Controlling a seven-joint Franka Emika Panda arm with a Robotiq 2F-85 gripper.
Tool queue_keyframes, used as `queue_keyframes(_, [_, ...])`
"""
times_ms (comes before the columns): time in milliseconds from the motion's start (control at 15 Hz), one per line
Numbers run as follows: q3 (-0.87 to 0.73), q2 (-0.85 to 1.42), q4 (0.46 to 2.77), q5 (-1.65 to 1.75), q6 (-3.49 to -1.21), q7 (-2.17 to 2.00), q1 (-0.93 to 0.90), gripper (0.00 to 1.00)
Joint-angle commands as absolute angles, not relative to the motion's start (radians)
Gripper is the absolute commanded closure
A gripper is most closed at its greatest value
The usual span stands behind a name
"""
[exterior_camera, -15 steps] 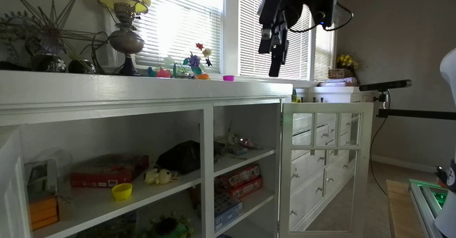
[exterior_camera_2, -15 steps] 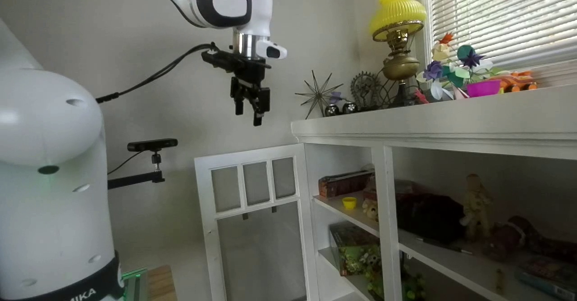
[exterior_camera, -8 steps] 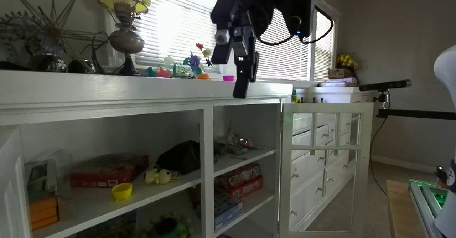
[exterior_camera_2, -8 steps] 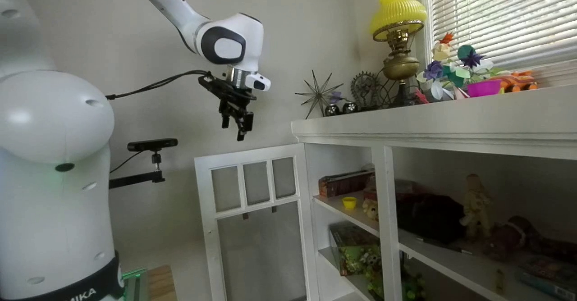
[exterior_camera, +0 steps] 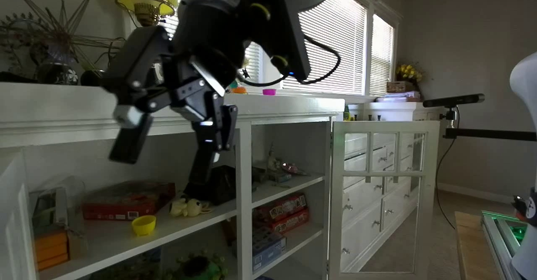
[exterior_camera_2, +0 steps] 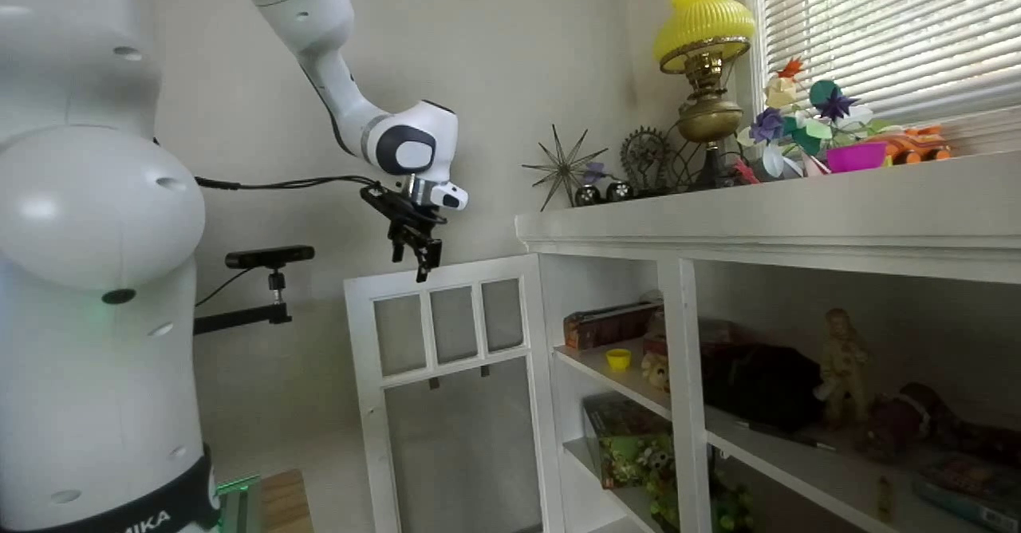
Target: Close the cabinet's left door
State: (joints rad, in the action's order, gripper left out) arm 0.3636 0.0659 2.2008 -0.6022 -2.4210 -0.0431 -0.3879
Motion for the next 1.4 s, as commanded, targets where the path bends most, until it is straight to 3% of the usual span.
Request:
queue_keyframes(0, [0.380,0.240,2.018,-0.531,-2.441,-0.133,-0.402,0.00])
queue_keyframes(467, [0.389,0.357,1.851,-0.541,-2.423,-0.223,-0.423,0.00])
queue_keyframes(1333, [0.358,0.456,1.779,-0.423,-2.424,-0.378,-0.485,0.00])
